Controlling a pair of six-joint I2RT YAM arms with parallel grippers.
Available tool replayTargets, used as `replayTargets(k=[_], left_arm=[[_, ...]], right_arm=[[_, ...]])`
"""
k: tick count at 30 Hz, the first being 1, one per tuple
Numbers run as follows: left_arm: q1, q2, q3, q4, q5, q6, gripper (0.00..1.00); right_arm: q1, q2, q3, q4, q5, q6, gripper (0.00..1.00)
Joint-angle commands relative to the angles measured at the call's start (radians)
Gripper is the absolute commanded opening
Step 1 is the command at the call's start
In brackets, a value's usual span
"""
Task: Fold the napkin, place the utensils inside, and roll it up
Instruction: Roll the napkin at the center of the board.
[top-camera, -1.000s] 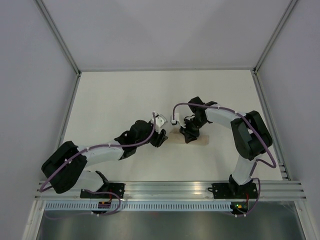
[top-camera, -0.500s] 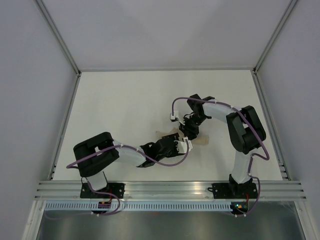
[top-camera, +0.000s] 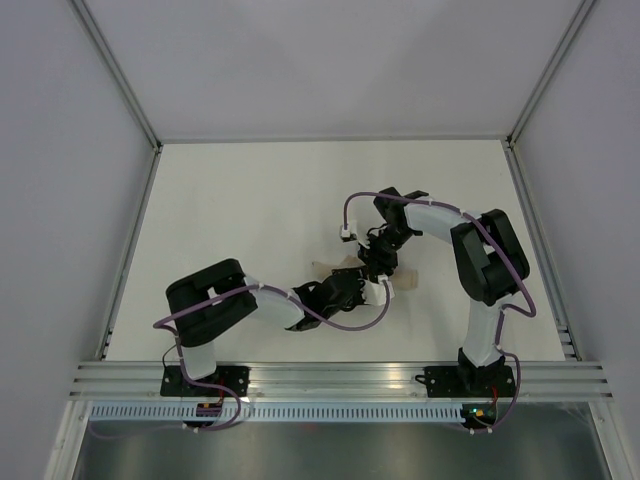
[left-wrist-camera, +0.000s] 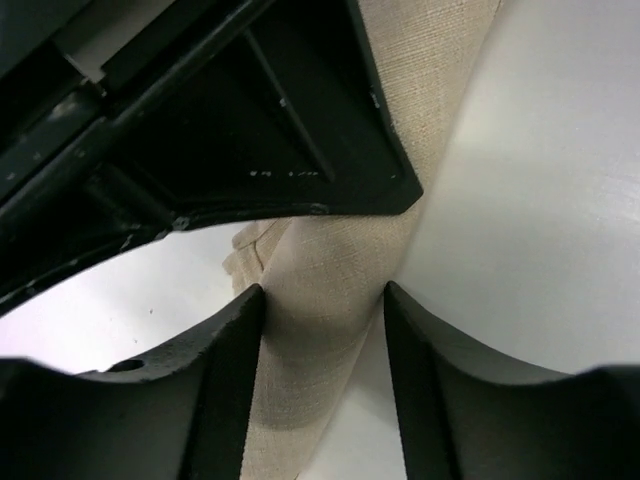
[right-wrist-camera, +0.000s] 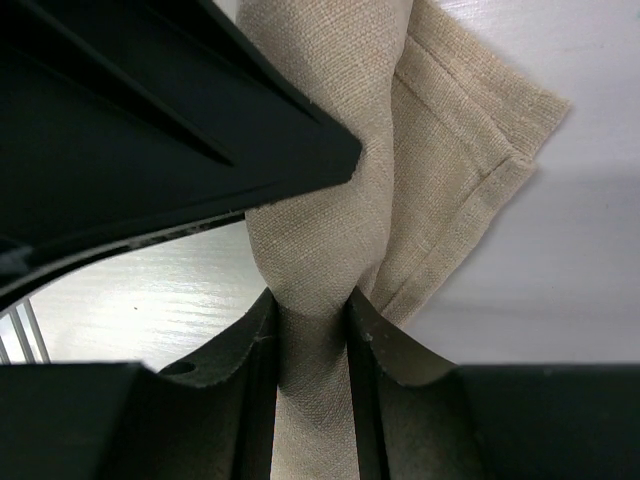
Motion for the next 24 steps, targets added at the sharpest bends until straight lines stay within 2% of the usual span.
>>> replayTargets(k=[1,4,9,12,13,17,24], left_arm=[[-0.005,0.042,0.039,-0.101,0.05,0.019,0.55],[-0.005,0.058,0.047,-0.123,0.065,-0.011,0.37],[-0.002,0.079,0.059,-0.147,0.09,-0.054,0.22],[0.003,0.088,0.076,-0.184,0.124,-0.079,0.14],[0.005,0.087,0.079,-0.192,0.145,-0.083,0.07],[0.021,0.084,0.099,-0.248,0.219,-0.116,0.02],[0.057,0.084,0.136,-0.346,0.343,-0.159,0.02]], right_arm=[[0.016,0.113,-0.055,0.036,0.084,-0.017,0.29],[0.014,0.113,-0.051,0.03,0.081,-0.017,0.29],[0.014,0.113,-0.04,0.014,0.072,-0.018,0.32],[0.014,0.103,-0.04,0.011,0.067,-0.015,0.37],[0.014,0.103,-0.04,0.014,0.066,-0.009,0.38],[0.01,0.082,-0.04,0.034,0.064,0.025,0.48],[-0.01,0.018,-0.034,0.051,0.043,0.08,0.63]])
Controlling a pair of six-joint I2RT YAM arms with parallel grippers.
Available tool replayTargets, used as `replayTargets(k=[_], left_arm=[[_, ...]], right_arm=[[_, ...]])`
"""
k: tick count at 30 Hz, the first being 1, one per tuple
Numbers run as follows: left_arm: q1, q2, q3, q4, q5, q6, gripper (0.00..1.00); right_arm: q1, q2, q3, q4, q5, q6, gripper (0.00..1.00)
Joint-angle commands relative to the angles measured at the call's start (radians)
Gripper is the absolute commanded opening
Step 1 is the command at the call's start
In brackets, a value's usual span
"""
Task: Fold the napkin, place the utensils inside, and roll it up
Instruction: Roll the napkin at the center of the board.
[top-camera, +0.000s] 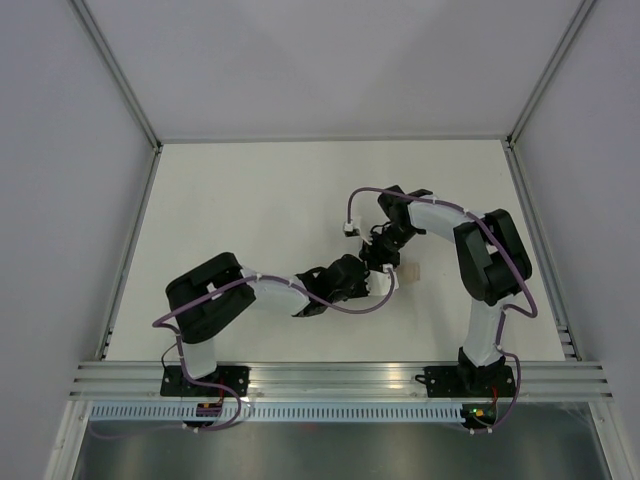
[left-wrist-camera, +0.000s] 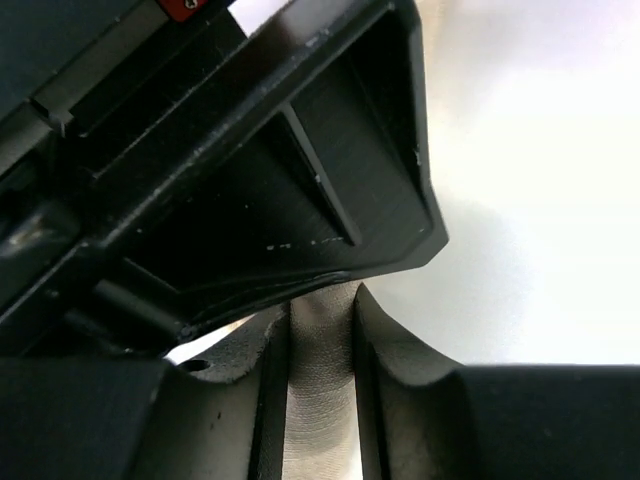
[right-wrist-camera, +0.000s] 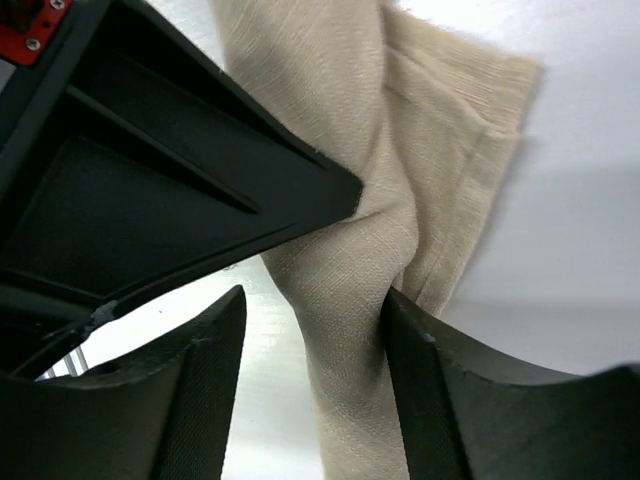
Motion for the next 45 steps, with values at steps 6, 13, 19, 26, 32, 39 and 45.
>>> replayTargets(k=[6,13,19,26,32,39,45], left_arm=[[0.036,0.057,0.035,-0.207,0.26,-0.154,0.02],[0.073,0.08,0.079,-0.271,0.328,-0.171,0.02],[0.125,0.095,0.129,-0.34,0.412,-0.193,0.02],[0.177,0.121,0.199,-0.434,0.504,-0.214,0.02],[0.246,0.195,0.306,-0.584,0.645,-0.228,0.03],[0.306,0.268,0.398,-0.702,0.779,-0.234,0.04],[0.337,0.35,0.524,-0.852,0.865,-0.214,0.04]], right_arm=[[-0.031,-0.039,-0.03,0.086,0.04,0.066,0.68],[-0.099,-0.067,0.0,0.06,-0.025,0.095,0.77],[-0.186,-0.093,0.04,0.026,-0.107,0.102,0.78],[-0.286,-0.101,0.094,-0.057,-0.216,0.062,0.79],[-0.355,-0.188,0.031,-0.025,-0.25,0.026,0.8],[-0.372,-0.474,-0.242,0.274,-0.175,0.022,0.81],[-0.308,-0.671,-0.452,0.458,-0.071,-0.012,0.85]])
